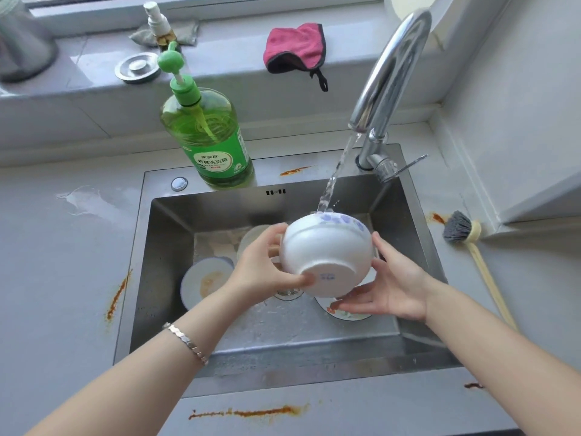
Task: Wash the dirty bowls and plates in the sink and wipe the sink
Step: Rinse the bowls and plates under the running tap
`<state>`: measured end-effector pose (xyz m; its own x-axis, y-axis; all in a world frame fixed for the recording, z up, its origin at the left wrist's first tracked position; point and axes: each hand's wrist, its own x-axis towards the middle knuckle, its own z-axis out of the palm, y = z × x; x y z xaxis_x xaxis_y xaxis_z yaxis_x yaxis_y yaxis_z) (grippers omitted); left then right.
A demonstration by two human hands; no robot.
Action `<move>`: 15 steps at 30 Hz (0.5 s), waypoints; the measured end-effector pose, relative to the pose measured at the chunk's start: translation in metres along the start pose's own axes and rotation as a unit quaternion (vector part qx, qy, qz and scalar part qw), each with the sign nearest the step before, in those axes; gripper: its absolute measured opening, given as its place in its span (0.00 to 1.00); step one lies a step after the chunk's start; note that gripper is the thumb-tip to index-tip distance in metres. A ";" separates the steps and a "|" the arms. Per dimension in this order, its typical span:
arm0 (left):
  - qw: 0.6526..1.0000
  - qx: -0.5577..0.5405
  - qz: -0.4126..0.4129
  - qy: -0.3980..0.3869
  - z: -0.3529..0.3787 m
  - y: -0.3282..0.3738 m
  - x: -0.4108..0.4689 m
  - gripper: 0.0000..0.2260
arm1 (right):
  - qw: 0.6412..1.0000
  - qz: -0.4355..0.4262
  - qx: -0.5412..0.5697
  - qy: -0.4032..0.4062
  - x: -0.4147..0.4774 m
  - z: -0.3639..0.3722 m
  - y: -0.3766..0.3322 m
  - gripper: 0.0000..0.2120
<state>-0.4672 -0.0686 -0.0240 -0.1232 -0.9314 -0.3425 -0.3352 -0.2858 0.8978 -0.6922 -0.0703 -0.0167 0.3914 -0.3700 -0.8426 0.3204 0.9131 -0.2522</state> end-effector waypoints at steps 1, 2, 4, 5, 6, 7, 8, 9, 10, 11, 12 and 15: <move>1.000 0.013 0.021 -0.001 0.002 0.001 -0.002 0.34 | 1.000 -0.007 0.027 -0.006 -0.001 0.003 0.000 0.25; 0.999 0.012 0.040 -0.002 0.002 0.001 -0.005 0.34 | 0.999 -0.020 0.037 -0.006 -0.002 0.006 0.000 0.23; 0.997 -0.046 0.048 -0.024 -0.001 -0.006 -0.010 0.34 | 0.999 -0.051 0.019 -0.004 -0.002 0.013 0.002 0.20; 0.995 -0.083 0.043 -0.043 -0.006 -0.010 -0.013 0.35 | 0.997 -0.072 0.000 -0.003 -0.001 0.018 0.005 0.18; 0.991 -0.118 0.032 -0.063 -0.010 -0.013 -0.017 0.36 | 0.995 -0.098 -0.022 0.003 0.002 0.022 0.008 0.14; 0.984 -0.159 0.008 -0.079 -0.013 -0.015 -0.019 0.37 | 0.991 -0.128 -0.043 0.014 0.006 0.025 0.012 0.13; 0.973 -0.210 -0.032 -0.092 -0.016 -0.016 -0.020 0.35 | 0.984 -0.161 -0.070 0.025 0.011 0.026 0.015 0.15; 0.956 -0.265 -0.080 -0.096 -0.017 -0.015 -0.020 0.31 | 0.976 -0.191 -0.099 0.033 0.016 0.027 0.019 0.22; 0.940 -0.307 -0.122 -0.089 -0.016 -0.013 -0.018 0.25 | 0.968 -0.215 -0.124 0.034 0.019 0.028 0.022 0.27; 0.931 -0.325 -0.150 -0.071 -0.015 -0.012 -0.016 0.20 | 0.962 -0.236 -0.138 0.027 0.022 0.029 0.025 0.30; 0.933 -0.319 -0.159 -0.049 -0.012 -0.011 -0.014 0.16 | 0.959 -0.252 -0.131 0.014 0.025 0.029 0.028 0.29; 0.955 -0.274 -0.114 0.007 -0.006 -0.005 -0.010 0.12 | 0.966 -0.250 -0.037 -0.057 0.029 0.023 0.034 0.30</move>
<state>-0.4590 -0.0587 -0.0234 -0.0918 -0.8326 -0.5461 0.1875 -0.5531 0.8117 -0.6498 -0.0537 -0.0389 0.2985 -0.7803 -0.5495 0.4323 0.6239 -0.6511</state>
